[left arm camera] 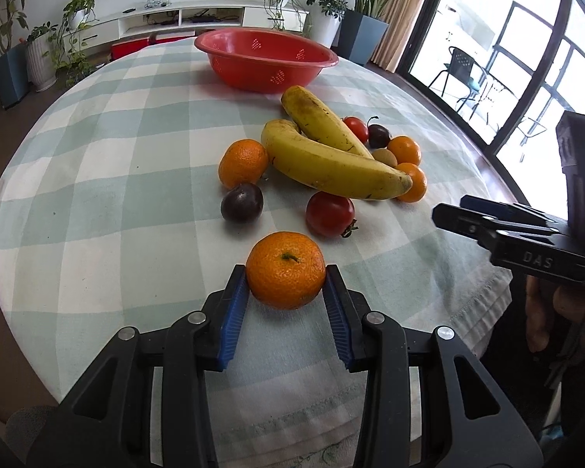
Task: Organize fruits
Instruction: 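Grasp an orange with the left gripper while the right gripper grasps another orange, then carry both oranges to the red bowl and open both grippers inside it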
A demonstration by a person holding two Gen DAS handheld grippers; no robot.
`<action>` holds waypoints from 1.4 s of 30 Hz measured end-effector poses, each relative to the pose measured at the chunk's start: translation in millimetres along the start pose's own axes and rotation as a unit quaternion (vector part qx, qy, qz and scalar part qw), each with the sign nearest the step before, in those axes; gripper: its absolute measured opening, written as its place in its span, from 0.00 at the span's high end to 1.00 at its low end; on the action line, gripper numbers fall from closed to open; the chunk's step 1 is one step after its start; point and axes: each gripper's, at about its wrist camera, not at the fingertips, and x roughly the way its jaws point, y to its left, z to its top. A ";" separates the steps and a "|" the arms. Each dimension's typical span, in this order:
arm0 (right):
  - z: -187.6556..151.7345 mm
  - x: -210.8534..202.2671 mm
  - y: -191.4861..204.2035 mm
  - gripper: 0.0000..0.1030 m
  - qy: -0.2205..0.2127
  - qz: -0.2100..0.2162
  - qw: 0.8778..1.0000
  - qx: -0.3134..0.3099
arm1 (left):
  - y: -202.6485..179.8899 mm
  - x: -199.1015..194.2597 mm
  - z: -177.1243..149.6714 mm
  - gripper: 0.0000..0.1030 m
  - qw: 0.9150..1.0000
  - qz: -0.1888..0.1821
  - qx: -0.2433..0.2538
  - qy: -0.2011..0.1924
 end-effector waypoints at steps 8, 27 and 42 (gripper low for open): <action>18.3 28.0 3.6 0.35 0.014 -0.011 1.000 -0.003 | 6.6 -8.9 -14.5 0.64 1.000 -0.018 -0.015 -0.002; 12.9 25.9 5.9 0.61 0.012 0.015 1.000 -0.011 | 13.3 -8.9 -15.9 0.64 0.999 -0.026 -0.031 -0.008; 98.8 -23.5 -53.7 0.61 -0.068 0.020 0.997 0.022 | 62.7 -44.5 89.3 0.64 0.997 0.006 -0.016 -0.072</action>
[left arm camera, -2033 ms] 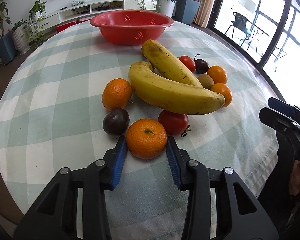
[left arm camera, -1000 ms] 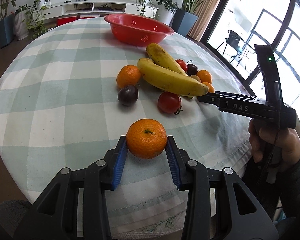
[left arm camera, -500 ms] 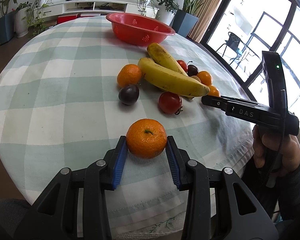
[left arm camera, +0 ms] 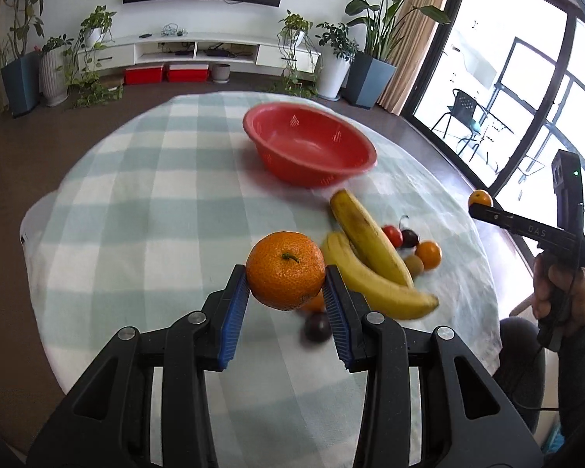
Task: Organize fruits
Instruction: 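Carry both oranges to the red bowl and open both grippers inside it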
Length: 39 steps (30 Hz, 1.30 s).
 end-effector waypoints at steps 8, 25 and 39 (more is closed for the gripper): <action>89.1 49.3 35.1 0.61 0.004 0.043 0.997 -0.058 | -0.2 62.1 115.1 0.64 0.998 0.008 0.057 0.020; 111.4 182.7 83.7 0.61 0.119 0.026 0.981 -0.154 | -18.6 216.6 157.6 0.64 0.986 0.039 0.114 0.117; 103.2 200.1 83.1 0.60 0.135 0.000 0.976 -0.168 | -32.2 235.7 144.7 0.63 0.978 0.053 0.159 0.122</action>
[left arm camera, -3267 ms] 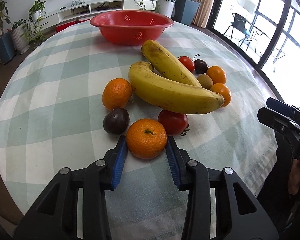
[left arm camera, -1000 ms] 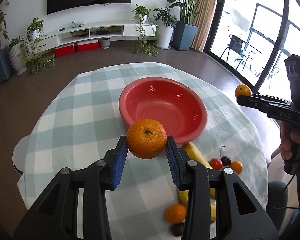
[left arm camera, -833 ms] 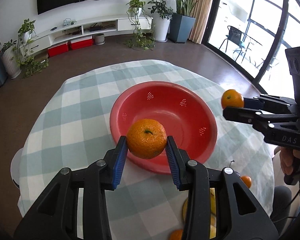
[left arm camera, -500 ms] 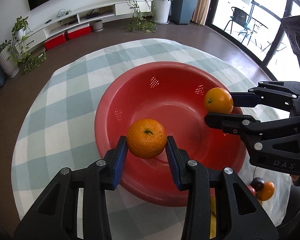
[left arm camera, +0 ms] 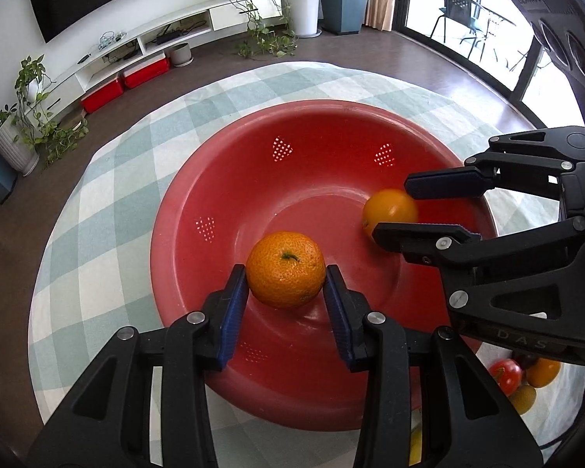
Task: Organize fruits
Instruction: 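Carry both oranges to the red bowl and open both grippers inside it, then withdraw both grippers from the red bowl back toward the fruit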
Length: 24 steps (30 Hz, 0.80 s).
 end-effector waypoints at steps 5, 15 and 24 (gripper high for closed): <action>-1.5 -6.6 0.2 0.60 -0.007 -0.002 1.000 0.001 | 0.7 -3.8 -1.1 0.52 1.000 0.006 -0.005 -0.009; -24.1 -81.7 -10.3 0.25 -0.081 0.007 0.996 0.037 | 7.7 -69.6 -15.7 0.14 0.996 0.011 -0.032 -0.084; -123.1 -157.6 -50.3 0.02 -0.179 0.103 0.956 0.210 | -0.4 -151.0 -106.8 0.00 0.983 0.015 -0.058 -0.174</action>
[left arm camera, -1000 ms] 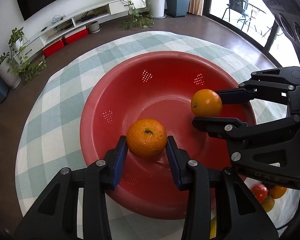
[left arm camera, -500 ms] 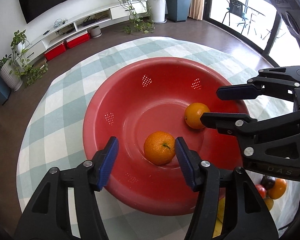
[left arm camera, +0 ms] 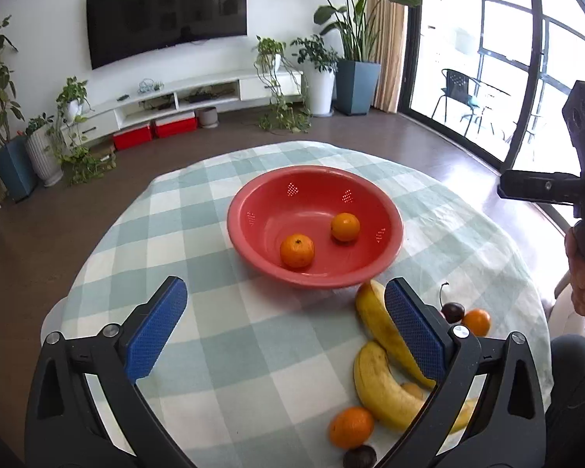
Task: Organize fruits
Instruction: 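Withdraw both grippers from the red bowl back toward the fruit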
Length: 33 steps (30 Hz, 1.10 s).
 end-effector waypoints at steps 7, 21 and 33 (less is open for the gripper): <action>-86.3 -30.3 -27.7 0.00 0.044 0.025 0.994 0.100 | 0.1 -59.6 -91.1 0.00 0.993 -0.015 -0.115 0.034; -149.3 -62.3 -5.6 0.03 0.047 -0.077 0.996 0.007 | -40.0 -53.6 -132.9 0.01 0.994 -0.027 -0.042 0.096; -170.1 -35.4 31.0 0.34 0.072 -0.065 0.994 -0.044 | -48.1 -7.7 -125.9 0.48 0.987 -0.061 0.022 0.149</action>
